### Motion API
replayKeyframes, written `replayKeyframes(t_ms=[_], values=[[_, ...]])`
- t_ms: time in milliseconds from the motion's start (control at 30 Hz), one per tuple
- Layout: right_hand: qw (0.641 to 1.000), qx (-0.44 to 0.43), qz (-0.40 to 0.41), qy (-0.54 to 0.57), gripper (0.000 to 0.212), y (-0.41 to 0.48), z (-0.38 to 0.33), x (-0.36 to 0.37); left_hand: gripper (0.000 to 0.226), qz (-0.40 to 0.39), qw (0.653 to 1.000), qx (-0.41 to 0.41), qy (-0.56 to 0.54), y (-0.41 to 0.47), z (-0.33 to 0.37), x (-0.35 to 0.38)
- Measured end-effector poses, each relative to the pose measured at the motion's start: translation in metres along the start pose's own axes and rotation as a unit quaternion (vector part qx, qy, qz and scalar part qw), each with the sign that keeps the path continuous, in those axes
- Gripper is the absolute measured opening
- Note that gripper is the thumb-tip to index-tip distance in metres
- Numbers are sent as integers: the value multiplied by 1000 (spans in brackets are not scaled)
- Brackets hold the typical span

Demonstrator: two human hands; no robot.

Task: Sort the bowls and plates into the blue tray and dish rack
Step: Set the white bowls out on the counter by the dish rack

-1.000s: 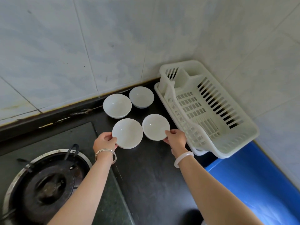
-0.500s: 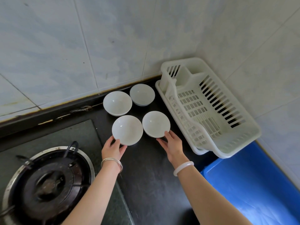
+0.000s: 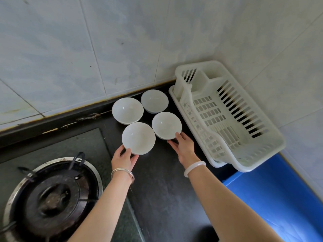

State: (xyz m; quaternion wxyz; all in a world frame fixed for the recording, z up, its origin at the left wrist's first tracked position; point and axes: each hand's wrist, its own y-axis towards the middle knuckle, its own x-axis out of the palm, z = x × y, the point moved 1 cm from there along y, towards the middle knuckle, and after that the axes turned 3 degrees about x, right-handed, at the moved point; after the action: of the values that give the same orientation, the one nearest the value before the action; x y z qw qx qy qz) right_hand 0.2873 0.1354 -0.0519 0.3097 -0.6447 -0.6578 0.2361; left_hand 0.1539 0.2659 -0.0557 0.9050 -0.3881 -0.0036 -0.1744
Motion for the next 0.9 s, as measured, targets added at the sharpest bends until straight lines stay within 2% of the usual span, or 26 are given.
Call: replayKeyframes(t_ms=[333, 500, 667, 767, 900], values=[[999, 29, -38, -13, 47, -3, -3, -3, 36, 10, 1000, 10, -4, -2, -2, 2], [993, 17, -66, -91, 52, -17, -4, -11, 39, -15, 999, 41, -8, -13, -12, 0], [972, -48, -56, -225, 40, -44, -6, -46, 43, -75, 994, 48, 68, -38, -37, -10], [938, -101, -51, -326, 37, -71, -6, -87, 38, -167, 967, 59, 184, -59, -57, -17], [895, -170, 4, -412, 28, -117, 7, -158, 32, -268, 899, 104, 329, -98, -81, -20]])
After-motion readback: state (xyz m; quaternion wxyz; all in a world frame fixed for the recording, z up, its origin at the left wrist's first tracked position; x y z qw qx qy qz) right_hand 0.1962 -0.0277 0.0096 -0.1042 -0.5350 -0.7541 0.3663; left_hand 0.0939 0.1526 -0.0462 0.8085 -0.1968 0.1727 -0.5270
